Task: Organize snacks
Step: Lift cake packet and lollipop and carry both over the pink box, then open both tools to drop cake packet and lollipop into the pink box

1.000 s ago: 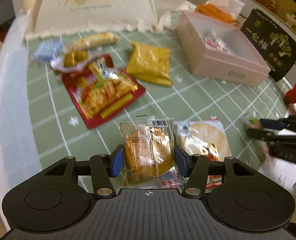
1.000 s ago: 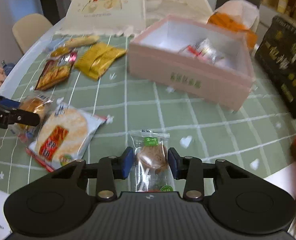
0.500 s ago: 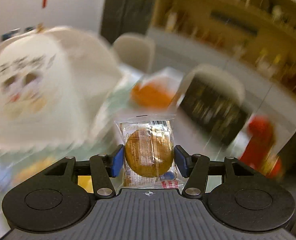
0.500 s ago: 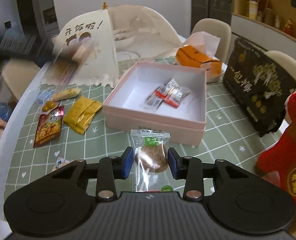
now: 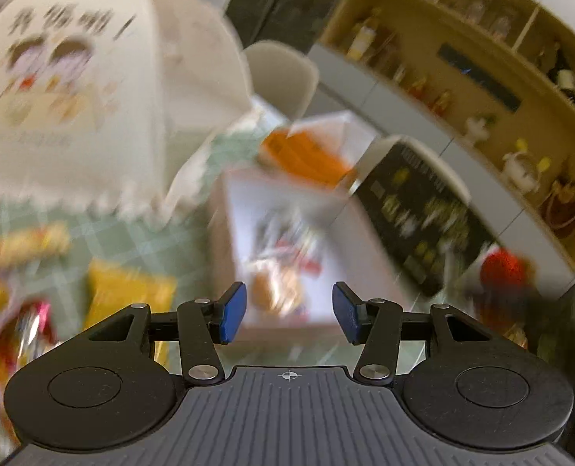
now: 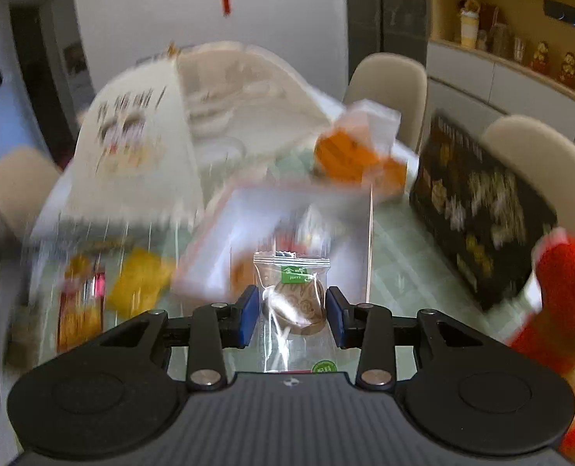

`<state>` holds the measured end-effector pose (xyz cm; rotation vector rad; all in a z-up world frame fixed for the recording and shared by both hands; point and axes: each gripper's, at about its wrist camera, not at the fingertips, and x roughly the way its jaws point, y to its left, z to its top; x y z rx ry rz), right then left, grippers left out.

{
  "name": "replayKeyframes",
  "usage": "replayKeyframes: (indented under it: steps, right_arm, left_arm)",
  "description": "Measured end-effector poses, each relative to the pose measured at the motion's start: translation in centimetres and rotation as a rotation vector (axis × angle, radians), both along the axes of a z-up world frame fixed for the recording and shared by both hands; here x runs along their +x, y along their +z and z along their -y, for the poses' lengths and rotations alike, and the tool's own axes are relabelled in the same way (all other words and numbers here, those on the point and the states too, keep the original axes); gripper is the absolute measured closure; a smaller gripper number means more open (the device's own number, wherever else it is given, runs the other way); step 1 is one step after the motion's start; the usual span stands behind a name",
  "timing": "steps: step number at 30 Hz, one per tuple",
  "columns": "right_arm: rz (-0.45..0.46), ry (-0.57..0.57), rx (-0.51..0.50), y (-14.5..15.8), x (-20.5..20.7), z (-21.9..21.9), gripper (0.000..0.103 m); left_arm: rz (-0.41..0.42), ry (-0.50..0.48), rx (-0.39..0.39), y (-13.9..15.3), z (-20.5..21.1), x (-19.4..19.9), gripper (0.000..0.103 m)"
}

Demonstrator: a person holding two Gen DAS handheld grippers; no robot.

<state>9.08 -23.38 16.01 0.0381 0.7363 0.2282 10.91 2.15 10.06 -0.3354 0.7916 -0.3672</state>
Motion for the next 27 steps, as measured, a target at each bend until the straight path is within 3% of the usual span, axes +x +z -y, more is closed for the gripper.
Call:
replayKeyframes:
  steps: [2, 5, 7, 11, 16, 17, 19, 22, 27]
  right_arm:
    - [-0.009, -0.033, 0.054, 0.8, 3.9, 0.1, 0.054]
    - [-0.127, -0.079, 0.108, 0.0, 9.1, 0.0, 0.052]
    - [-0.138, -0.058, 0.114, -0.5, 10.2, -0.8, 0.052]
    - [-0.186, 0.050, 0.092, -2.8, 10.5, -4.8, 0.052]
    - [-0.301, 0.150, 0.104, -7.1, 10.0, -10.1, 0.052]
    - [-0.322, 0.166, 0.118, -7.6, 9.7, -10.8, 0.047]
    - [-0.293, 0.170, 0.091, -7.9, 8.6, -12.5, 0.044]
    - [-0.268, 0.195, 0.052, -7.9, 7.1, -13.9, 0.041]
    - [-0.309, 0.250, 0.110, -8.2, 5.8, -13.9, 0.041]
  left_arm:
    - [-0.053, 0.026, 0.002, -1.7, -0.9, -1.3, 0.049]
    - [-0.105, 0.080, 0.017, -3.4, -2.6, -3.8, 0.049]
    - [-0.118, 0.108, 0.051, -4.0, -3.6, -5.5, 0.049]
    - [-0.148, 0.163, 0.122, -4.9, -5.6, -8.6, 0.049]
    - [-0.205, 0.244, 0.095, -5.9, -8.4, -10.9, 0.049]
    - [-0.206, 0.260, 0.095, -6.0, -8.8, -11.1, 0.049]
    - [-0.206, 0.285, 0.093, -5.8, -9.6, -11.5, 0.049]
    - [-0.185, 0.291, 0.093, -5.2, -10.3, -11.6, 0.049]
    - [-0.071, 0.234, 0.122, -3.1, -9.5, -8.8, 0.049]
